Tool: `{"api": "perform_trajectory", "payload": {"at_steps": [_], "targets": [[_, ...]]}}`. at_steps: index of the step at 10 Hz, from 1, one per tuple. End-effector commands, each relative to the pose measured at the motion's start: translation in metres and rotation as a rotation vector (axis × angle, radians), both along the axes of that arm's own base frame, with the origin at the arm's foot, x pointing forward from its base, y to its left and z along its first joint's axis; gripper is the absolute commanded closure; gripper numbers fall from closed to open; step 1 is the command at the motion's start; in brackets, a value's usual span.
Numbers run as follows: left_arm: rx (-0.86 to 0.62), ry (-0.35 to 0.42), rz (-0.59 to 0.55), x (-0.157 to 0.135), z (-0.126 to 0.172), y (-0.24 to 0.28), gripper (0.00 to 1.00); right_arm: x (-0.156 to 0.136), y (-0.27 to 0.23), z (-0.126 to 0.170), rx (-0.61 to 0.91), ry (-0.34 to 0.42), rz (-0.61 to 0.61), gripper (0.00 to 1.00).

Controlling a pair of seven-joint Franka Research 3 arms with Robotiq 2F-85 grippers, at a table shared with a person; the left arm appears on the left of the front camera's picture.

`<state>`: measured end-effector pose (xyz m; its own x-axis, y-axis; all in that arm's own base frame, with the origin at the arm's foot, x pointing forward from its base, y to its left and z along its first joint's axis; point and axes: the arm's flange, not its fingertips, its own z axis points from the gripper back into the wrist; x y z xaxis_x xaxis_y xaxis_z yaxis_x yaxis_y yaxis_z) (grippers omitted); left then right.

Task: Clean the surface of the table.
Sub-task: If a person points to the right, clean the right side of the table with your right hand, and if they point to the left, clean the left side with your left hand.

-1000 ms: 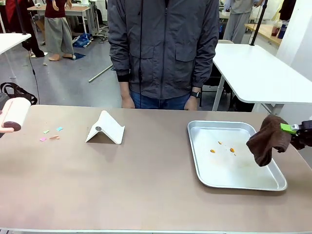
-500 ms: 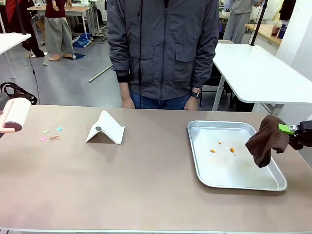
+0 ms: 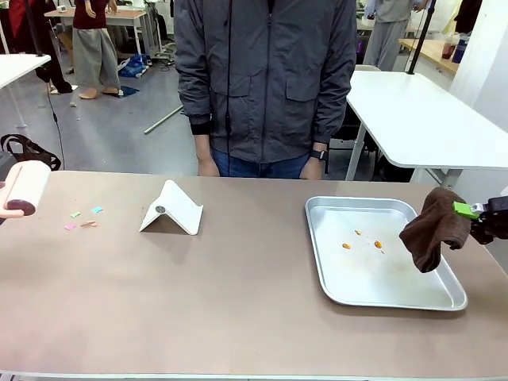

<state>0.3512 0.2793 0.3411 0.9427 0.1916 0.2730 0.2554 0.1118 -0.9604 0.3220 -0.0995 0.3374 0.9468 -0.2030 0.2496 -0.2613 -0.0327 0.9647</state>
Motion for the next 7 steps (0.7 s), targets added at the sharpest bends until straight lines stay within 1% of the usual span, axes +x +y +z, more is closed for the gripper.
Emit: {"api": "perform_trajectory", "payload": {"at_steps": [1,7], "targets": [[0.006,-0.006,0.000,-0.0034,0.0038,-0.0051,1.00,0.0003,0.0016,0.0053,-0.003,-0.011,0.006,1.00],[0.006,-0.006,0.000,-0.0034,0.0038,-0.0051,1.00,0.0003,0.0016,0.0053,-0.003,-0.011,0.006,1.00]]}}
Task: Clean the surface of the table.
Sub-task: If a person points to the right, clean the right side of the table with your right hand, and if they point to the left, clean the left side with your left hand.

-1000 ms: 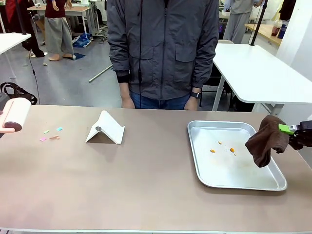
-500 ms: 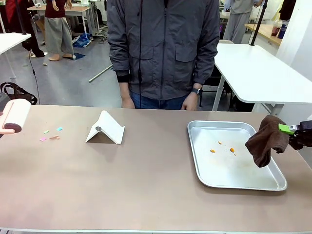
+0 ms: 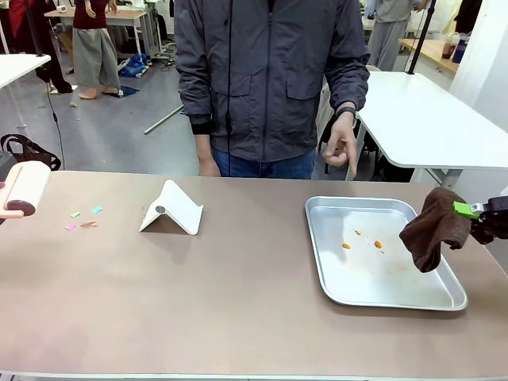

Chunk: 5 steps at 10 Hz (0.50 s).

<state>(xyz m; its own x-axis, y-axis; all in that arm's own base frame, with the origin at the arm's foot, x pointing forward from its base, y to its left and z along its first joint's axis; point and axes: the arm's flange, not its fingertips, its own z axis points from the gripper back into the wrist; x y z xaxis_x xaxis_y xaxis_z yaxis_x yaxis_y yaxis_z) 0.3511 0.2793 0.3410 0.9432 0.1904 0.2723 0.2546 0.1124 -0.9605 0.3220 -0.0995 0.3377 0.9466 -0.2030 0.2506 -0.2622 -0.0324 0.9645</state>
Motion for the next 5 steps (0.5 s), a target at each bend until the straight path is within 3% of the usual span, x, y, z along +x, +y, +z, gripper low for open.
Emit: {"api": "perform_trajectory", "payload": {"at_steps": [1,5], "targets": [[0.005,-0.007,0.001,-0.0033,0.0039,-0.0050,1.00,0.0003,0.0016,0.0049,-0.003,-0.011,0.006,1.00],[0.005,-0.007,0.001,-0.0033,0.0039,-0.0050,1.00,0.0003,0.0016,0.0049,-0.003,-0.011,0.006,1.00]]}}
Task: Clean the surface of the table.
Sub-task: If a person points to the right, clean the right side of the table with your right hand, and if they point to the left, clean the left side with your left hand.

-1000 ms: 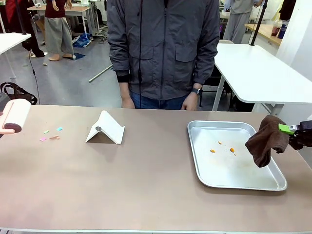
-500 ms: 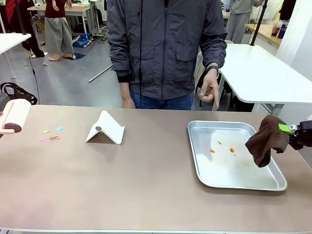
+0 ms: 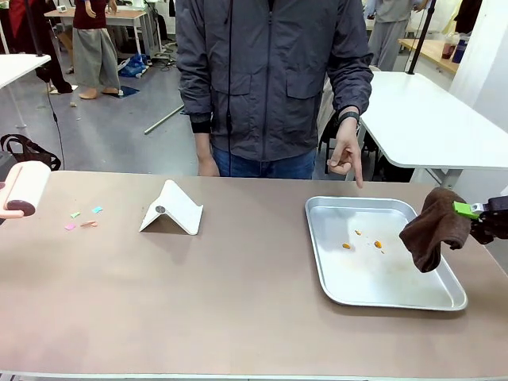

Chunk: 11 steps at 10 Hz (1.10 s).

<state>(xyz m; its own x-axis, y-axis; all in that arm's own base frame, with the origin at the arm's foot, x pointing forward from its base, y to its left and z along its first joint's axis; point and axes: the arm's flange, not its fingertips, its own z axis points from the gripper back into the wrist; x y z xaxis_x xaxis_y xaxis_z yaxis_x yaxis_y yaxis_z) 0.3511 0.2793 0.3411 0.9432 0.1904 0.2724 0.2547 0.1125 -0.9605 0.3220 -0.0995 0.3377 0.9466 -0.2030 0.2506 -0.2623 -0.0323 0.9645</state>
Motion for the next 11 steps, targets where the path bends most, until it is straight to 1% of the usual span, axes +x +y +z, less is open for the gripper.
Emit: {"api": "perform_trajectory", "payload": {"at_steps": [1,2,3,4,5,6,7,8,9,10,11], "targets": [[0.005,-0.007,0.001,-0.003,0.004,-0.005,1.00,0.000,0.000,0.000,0.000,0.000,0.000,0.92],[0.005,-0.007,0.001,-0.003,0.004,-0.005,1.00,0.011,0.009,0.001,-0.018,-0.033,-0.005,0.92],[0.005,-0.007,0.001,-0.003,0.004,-0.005,1.00,0.027,0.023,0.004,-0.078,-0.048,0.016,0.92],[0.005,-0.007,0.001,-0.003,0.004,-0.005,1.00,0.037,0.034,0.009,-0.193,-0.081,0.035,0.92],[0.005,-0.007,0.001,-0.003,0.004,-0.005,1.00,0.046,0.043,0.014,-0.352,-0.075,0.011,0.92],[0.005,-0.007,0.001,-0.003,0.004,-0.005,1.00,0.053,0.049,0.019,-0.425,-0.106,0.017,0.92],[0.005,-0.007,0.001,-0.003,0.004,-0.005,1.00,0.060,0.056,0.025,-0.543,-0.137,0.034,0.92],[0.005,-0.007,0.001,-0.003,0.004,-0.005,1.00,0.067,0.065,0.032,-0.722,-0.152,0.046,0.92],[0.005,-0.007,0.001,-0.003,0.004,-0.005,1.00,0.073,0.071,0.038,-0.857,-0.175,0.040,0.92],[0.005,-0.007,0.001,-0.003,0.004,-0.005,1.00,0.077,0.076,0.043,-0.988,-0.190,0.043,0.92],[0.005,-0.007,0.001,-0.003,0.004,-0.005,1.00,0.081,0.078,0.046,-1.117,-0.179,0.033,0.92]]}}
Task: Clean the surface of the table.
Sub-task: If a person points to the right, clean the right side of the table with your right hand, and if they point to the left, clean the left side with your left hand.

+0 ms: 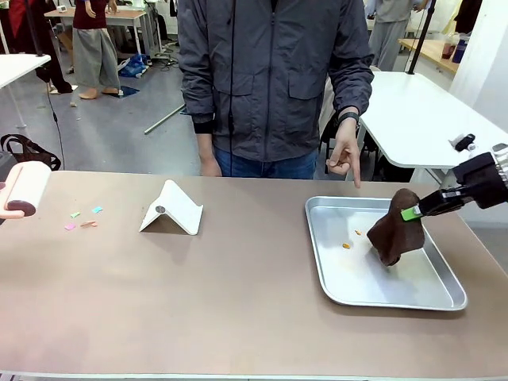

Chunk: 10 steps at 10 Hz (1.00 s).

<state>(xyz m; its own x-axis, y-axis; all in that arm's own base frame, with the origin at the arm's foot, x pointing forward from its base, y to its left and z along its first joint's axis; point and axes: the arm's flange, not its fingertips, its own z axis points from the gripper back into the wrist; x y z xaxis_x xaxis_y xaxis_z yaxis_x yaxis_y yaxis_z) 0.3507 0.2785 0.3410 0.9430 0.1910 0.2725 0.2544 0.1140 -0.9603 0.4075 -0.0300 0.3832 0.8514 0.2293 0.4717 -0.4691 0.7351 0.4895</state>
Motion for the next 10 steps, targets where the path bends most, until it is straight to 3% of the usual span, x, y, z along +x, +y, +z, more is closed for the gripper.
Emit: {"api": "perform_trajectory", "payload": {"at_steps": [1,5,10], "targets": [[0.004,-0.007,0.000,-0.003,0.004,-0.004,1.00,-0.003,0.009,0.002,-0.210,0.032,-0.087,0.92],[0.004,-0.007,0.000,-0.003,0.004,-0.004,1.00,0.016,0.018,-0.017,-0.333,0.076,-0.192,0.92],[0.004,-0.007,0.000,-0.003,0.004,-0.004,1.00,0.052,0.037,-0.060,-0.209,0.112,-0.149,0.92]]}}
